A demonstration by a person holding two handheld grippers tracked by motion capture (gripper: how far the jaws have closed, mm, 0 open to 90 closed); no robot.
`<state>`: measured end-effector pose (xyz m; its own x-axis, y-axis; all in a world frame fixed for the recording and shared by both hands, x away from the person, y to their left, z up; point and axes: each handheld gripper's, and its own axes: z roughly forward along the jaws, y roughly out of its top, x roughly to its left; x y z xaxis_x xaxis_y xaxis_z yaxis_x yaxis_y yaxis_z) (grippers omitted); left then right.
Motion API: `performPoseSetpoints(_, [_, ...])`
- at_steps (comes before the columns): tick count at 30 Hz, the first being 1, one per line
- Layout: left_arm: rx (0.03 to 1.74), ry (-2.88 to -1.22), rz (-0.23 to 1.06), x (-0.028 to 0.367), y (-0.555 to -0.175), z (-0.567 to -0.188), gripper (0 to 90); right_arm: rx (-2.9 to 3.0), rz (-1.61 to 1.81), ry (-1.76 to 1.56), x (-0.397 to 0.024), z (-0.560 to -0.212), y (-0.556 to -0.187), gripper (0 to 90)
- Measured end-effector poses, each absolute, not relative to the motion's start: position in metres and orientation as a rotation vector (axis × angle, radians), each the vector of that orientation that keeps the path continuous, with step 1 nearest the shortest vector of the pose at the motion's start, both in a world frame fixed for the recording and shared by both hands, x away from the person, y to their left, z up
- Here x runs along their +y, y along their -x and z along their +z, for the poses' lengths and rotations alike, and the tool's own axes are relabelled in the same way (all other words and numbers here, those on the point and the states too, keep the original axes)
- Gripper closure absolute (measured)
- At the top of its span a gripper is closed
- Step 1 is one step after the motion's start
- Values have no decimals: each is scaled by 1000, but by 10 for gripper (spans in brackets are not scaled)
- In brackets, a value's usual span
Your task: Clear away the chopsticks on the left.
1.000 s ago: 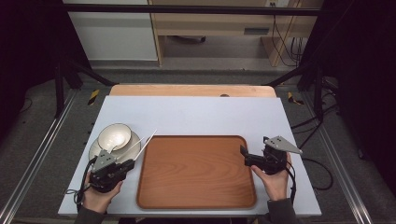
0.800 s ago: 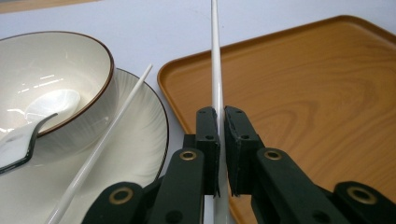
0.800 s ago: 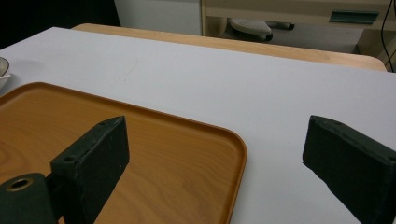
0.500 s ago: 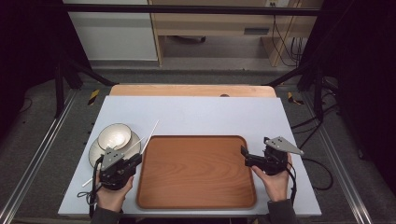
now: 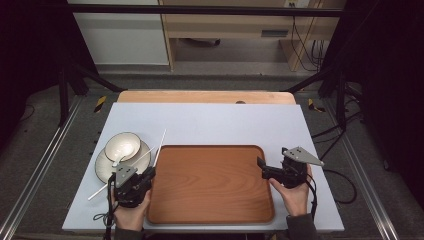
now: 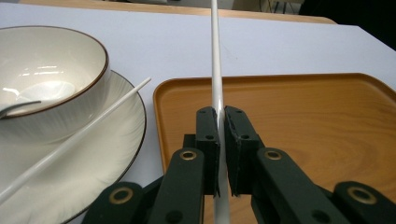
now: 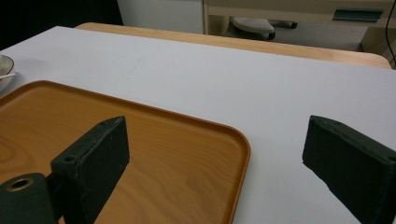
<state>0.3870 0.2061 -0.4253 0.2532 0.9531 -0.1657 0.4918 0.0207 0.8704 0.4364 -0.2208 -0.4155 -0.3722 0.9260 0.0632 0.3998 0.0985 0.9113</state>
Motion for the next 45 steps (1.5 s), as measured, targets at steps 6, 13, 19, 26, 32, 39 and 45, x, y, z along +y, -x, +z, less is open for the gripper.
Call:
performPoseSetpoints(6, [1419, -1593, 632, 202, -385, -441, 844, 1843, 1243, -1289, -220, -416, -437, 74])
performPoseSetpoints(13, [1455, -1583, 628, 199, -383, -454, 844, 1848, 1240, -1293, -219, -417, -437, 74])
performPoseSetpoints(19, [1485, -1594, 619, 197, -385, -465, 844, 1852, 1237, -1290, -219, -417, -437, 75])
performPoseSetpoints(26, [1515, -1607, 609, 197, -388, -473, 844, 1858, 1233, -1288, -218, -418, -438, 75])
performPoseSetpoints(32, [1541, -1619, 599, 194, -393, -475, 844, 1863, 1226, -1282, -218, -419, -438, 75])
performPoseSetpoints(39, [1569, -1656, 586, 188, -399, -481, 843, 1865, 1226, -1282, -217, -419, -439, 76])
performPoseSetpoints(45, [1577, -1681, 600, 185, -400, -483, 839, 1866, 1224, -1283, -217, -420, -439, 76])
